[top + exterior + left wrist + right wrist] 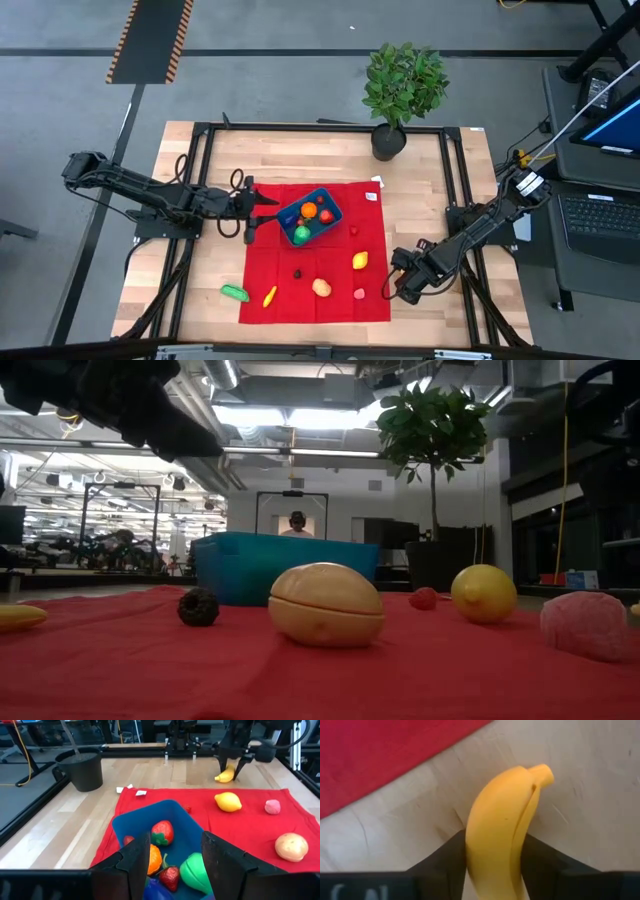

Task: Pick and placing Produce into tupperware
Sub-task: Put the banana into the blue bin

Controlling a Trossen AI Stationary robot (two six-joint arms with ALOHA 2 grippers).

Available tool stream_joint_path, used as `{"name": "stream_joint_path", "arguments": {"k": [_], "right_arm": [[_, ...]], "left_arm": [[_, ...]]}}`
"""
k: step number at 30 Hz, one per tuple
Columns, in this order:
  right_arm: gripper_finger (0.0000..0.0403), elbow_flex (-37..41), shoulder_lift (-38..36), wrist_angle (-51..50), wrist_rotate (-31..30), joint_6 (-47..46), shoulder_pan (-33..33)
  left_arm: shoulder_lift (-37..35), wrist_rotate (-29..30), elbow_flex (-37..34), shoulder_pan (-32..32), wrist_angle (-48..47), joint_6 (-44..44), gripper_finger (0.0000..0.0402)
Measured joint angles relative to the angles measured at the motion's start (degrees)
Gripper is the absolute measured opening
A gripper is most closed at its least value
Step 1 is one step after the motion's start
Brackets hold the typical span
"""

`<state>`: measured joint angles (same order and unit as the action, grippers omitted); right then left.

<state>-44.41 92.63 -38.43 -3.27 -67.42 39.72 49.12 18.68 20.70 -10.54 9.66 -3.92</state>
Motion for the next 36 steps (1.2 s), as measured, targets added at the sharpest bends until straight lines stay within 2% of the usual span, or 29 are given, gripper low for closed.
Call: {"name": "stream_joint_path", "arguments": {"k": [4,10,13,17,22,24,27,31,36], "right_arm": [[0.0144,-0.90,-0.73,-0.29,-1.35,0.16,-0.03],[0.0165,-2.41,-1.09,1.35,-6.93,0.39,-0.35],[0.0154,-2.66,-1.46,2.39,-8.99,0.57,-0.75],[0.0141,-2.66,-2.05,2.25,-17.15,0.73,-0.74],[0.0142,-2.68,-3.83,6.07,-36.75,3.29,-0.80],[0.0151,-2.73,-5.02,7.58,-40.10,6.02,-0.75],[0.0157,-2.74,-6.82,8.90,-41.74,9.35,-1.04],[0.0141,-2.77,-9.09,11.33,-43.51,13.44,-1.66],[0.0141,-2.79,-11.74,14.74,-43.81,22.14,-2.59]], "left_arm": [[0.00,-0.02,-0.02,0.01,-0.71,0.02,0.0168],[0.00,-0.02,-0.02,-0.01,-1.21,0.02,0.0168],[0.00,-0.02,-0.02,-0.01,-1.33,0.04,0.0168],[0.00,-0.02,-0.02,-0.01,-1.46,0.06,0.0168],[0.00,-0.02,-0.02,-0.01,-1.48,2.09,0.0168],[0.00,-0.02,-0.02,0.01,-1.46,2.58,0.0168],[0.00,-0.02,-0.02,-0.01,-1.48,3.04,0.0168],[0.00,-0.02,-0.02,-0.01,-1.48,3.06,0.0168],[0.00,-0.02,-0.02,0.00,-1.48,3.14,0.0168]]}}
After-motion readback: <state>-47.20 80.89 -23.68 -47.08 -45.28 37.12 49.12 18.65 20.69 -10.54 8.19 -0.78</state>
